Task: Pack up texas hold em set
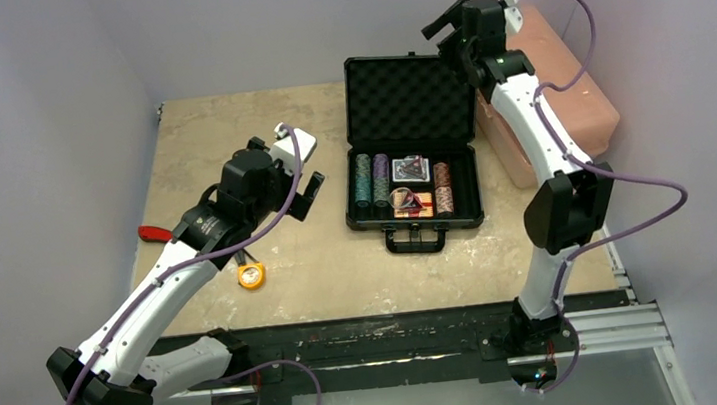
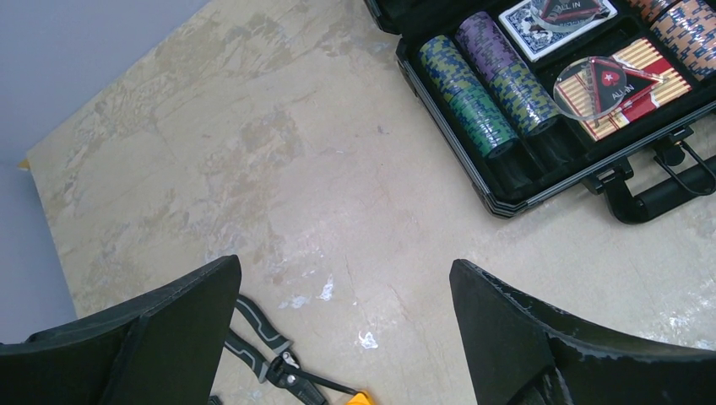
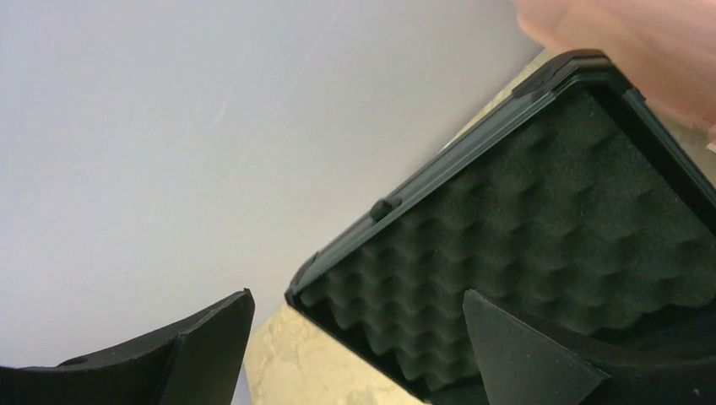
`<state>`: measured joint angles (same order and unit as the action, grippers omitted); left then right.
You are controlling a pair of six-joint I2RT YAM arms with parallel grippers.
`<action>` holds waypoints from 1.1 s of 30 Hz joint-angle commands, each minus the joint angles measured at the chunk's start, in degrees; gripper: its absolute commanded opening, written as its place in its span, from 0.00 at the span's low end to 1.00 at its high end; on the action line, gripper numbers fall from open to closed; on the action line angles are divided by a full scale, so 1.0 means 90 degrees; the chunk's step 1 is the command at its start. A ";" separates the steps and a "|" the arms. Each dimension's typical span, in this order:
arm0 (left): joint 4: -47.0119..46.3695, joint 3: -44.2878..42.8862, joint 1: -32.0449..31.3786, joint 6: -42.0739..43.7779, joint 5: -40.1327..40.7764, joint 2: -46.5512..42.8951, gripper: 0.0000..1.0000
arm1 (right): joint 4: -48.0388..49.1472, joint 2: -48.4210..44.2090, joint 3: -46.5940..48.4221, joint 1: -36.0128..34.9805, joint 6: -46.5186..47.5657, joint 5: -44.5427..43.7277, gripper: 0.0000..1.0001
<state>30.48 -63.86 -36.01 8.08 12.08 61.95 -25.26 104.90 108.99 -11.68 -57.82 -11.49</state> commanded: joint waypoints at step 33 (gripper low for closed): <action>-0.0120 -0.0173 0.0130 -0.0116 -0.0293 -0.0125 0.92 | 0.0023 0.2363 0.2107 0.0399 -0.0918 -0.0418 0.47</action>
<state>30.72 -63.86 -35.33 8.05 10.48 61.95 -27.11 126.32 125.56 -8.19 -66.67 -13.04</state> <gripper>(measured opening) 0.926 0.508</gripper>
